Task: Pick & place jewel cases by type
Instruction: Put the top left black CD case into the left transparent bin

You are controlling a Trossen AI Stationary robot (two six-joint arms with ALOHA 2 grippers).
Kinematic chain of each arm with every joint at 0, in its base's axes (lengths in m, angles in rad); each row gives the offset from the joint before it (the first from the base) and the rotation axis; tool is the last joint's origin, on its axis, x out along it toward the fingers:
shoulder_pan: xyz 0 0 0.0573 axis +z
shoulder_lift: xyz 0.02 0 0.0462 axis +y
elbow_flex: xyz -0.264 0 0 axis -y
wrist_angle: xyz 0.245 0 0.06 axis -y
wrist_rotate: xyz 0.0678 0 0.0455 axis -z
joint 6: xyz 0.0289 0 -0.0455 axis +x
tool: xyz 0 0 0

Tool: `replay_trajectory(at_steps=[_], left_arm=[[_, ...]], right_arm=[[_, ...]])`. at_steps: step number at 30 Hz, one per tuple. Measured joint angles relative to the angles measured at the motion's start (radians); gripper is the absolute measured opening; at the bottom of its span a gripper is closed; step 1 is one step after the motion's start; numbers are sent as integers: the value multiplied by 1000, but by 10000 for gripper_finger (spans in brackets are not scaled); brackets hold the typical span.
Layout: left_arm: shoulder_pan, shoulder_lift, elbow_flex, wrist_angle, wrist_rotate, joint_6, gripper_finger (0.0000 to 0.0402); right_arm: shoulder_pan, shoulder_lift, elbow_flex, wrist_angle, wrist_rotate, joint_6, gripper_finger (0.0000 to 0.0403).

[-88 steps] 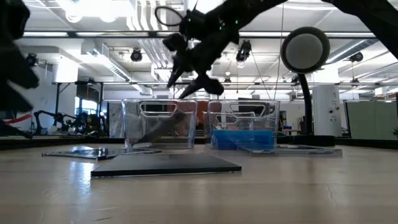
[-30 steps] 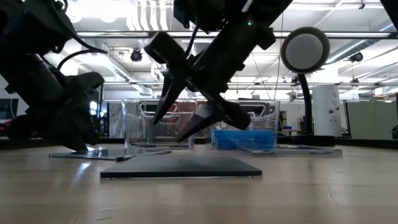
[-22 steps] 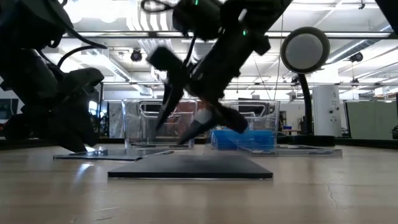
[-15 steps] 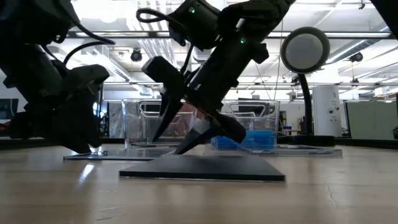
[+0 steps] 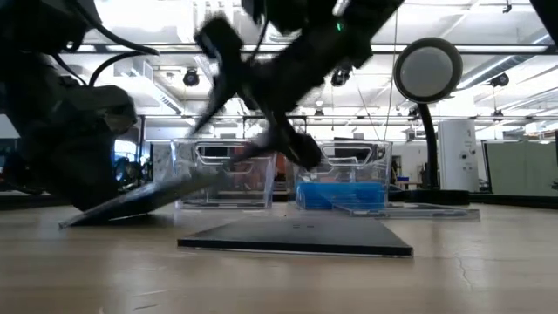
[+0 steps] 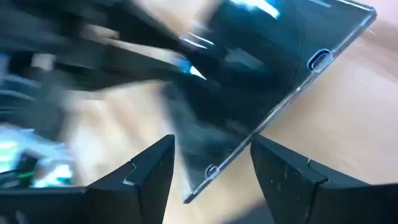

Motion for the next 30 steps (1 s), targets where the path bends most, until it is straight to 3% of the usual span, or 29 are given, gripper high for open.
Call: replay_trajectory(at_steps=[9,16,30], left_arm=[[-17,-8,-17,16,0,-10,129],[-28,-8,-15,15,-10,-27,128],[-56,-13,34,23,-7,-2,128]], right_arm=[[3,-16,45,25,-10,-83,206],[0,-9,46,-230,45,-59,206],[-2,88,36,-159,22,-96,205]])
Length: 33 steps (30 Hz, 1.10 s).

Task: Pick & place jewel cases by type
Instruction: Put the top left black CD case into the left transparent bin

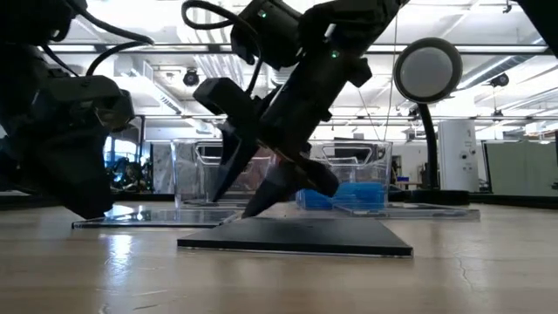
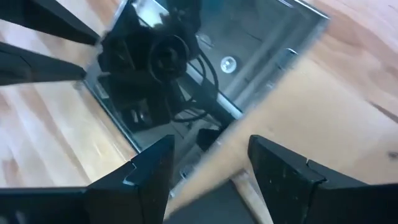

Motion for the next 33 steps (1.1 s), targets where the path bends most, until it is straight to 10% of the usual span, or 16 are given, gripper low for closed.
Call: replay_trajectory(at_steps=[33], left_arm=[[-38,0,-87,99,21,-10,128]], right_arm=[[12,-28,121,159,-104,-116,206]])
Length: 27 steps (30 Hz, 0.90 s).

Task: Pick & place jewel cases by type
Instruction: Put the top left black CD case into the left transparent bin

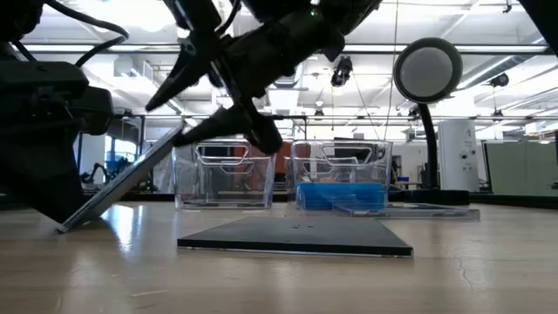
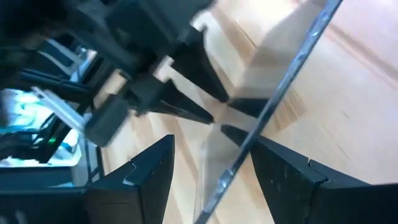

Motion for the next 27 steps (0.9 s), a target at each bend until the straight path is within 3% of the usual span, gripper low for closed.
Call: replay_trajectory(at_steps=[5,12,22,27], left_arm=[[0,0,0,7,-18,-1,128],[0,0,0,13,-28,-1,128],[-8,-1,26,19,-67,12,128],[-59,-19,79,-19,-62,37,129]], right_arm=[[3,33,1,3,-56,85,206],[-9,33,0,18,-41,240,193],[-14,32,0,12,-40,286,30],[-16,13,0,-93,-55,246,14]])
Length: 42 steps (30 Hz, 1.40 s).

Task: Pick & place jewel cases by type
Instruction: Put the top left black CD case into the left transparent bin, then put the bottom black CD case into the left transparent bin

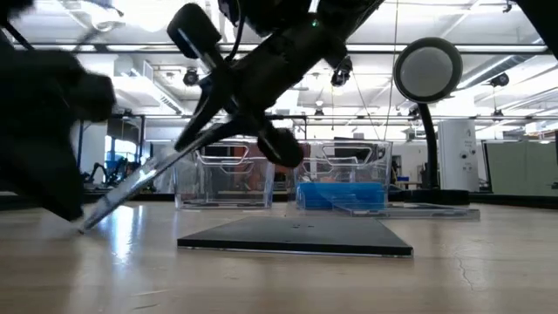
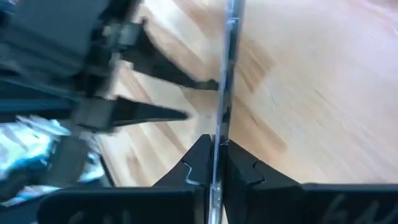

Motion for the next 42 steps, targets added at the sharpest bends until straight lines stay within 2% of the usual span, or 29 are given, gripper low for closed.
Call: replay_trajectory(at_steps=[4,6,9,13,15,18,22,26,29,36,42], left_arm=[[-92,-60,65,-84,-8,-43,129],[-148,-81,98,-131,-53,-64,129],[-238,-104,148,-204,-156,-149,129],[-317,-107,174,-239,-341,-246,129],[-328,-108,172,-239,-419,-299,129],[-322,-108,166,-243,-478,-344,129],[-311,-109,167,-237,-493,-343,129],[-311,-109,168,-236,-493,-343,129],[-311,-109,169,-234,-493,-343,128],[-311,-110,171,-228,-493,-323,128],[-310,-110,169,-234,-493,-298,128]], right_arm=[[8,-54,-1,-78,7,-37,13],[7,-99,-2,-92,48,-37,13],[6,-194,-2,-88,170,-20,13],[-24,-323,-1,-84,408,-13,13],[-76,-351,1,-85,448,-22,13],[-187,-327,1,-94,360,-29,13],[-311,-225,-2,-120,216,-19,13],[-367,-106,-2,-71,-5,64,16],[-374,-58,11,-43,-84,60,29],[-407,-83,81,-155,-106,-76,75],[-401,-114,189,-343,-51,-185,116]])
